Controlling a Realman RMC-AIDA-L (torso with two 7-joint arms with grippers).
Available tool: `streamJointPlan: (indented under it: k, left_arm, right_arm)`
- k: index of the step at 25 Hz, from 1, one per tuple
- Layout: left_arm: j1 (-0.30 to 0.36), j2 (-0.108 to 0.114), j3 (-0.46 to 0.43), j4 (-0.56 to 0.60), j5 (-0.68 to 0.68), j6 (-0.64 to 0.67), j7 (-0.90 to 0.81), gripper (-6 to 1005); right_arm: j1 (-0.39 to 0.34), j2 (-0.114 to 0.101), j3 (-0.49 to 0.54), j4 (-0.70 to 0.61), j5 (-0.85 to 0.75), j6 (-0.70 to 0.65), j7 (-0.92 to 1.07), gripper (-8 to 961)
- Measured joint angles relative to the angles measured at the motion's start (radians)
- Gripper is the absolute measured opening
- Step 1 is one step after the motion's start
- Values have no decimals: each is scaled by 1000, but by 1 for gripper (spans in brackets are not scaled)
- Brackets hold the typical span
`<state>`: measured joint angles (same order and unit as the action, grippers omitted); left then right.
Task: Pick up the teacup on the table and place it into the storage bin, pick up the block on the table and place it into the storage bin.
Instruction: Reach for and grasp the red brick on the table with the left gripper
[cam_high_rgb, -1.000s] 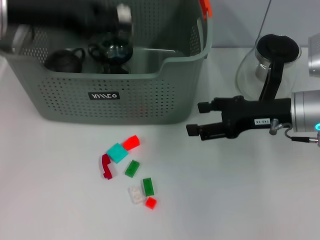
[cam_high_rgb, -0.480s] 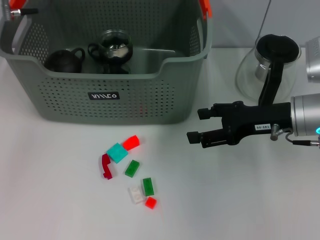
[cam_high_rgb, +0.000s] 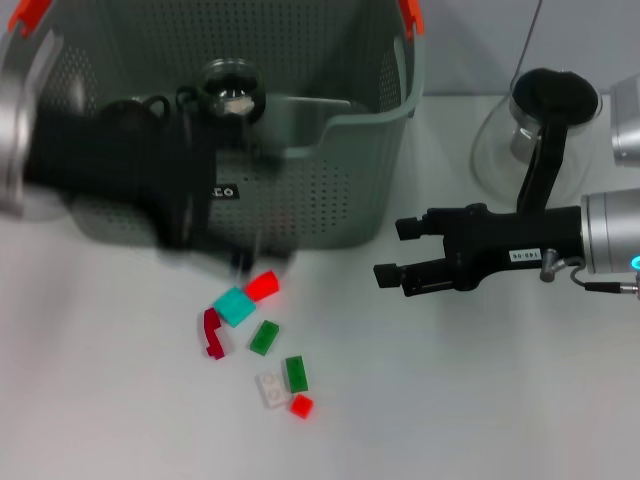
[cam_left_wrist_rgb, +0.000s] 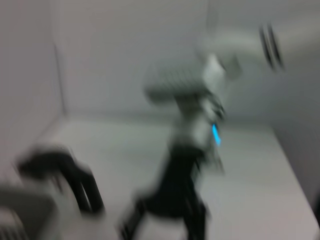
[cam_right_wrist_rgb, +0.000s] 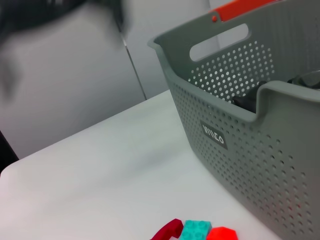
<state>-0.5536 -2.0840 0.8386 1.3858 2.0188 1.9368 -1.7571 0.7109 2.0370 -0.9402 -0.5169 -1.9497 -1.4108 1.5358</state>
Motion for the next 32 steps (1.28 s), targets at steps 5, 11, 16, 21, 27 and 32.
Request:
streamJointPlan:
  k: [5, 11, 16, 21, 27, 32]
  left_arm:
    - [74, -68, 146, 128, 231, -28, 39, 938]
    - [85, -86, 398, 152, 472, -161, -147, 936]
    - [59, -90, 551, 115, 649, -298, -320, 935]
    - [31, -90, 657, 40, 763, -398, -374, 933]
    - [-6, -88, 724, -68, 834, -463, -407, 925]
    - [-19, -88, 732, -113, 836, -491, -415, 919]
  right_arm:
    - [0, 5, -1, 0, -3, -1, 4, 917]
    - [-4, 8, -2, 7, -10, -3, 9, 917]
    - [-11, 11, -1, 10, -11, 2, 6, 916]
    - [-13, 12, -1, 10, -11, 4, 7, 916]
    - [-17, 13, -2, 11, -11, 4, 9, 916]
    - [-21, 17, -2, 11, -11, 4, 9, 916]
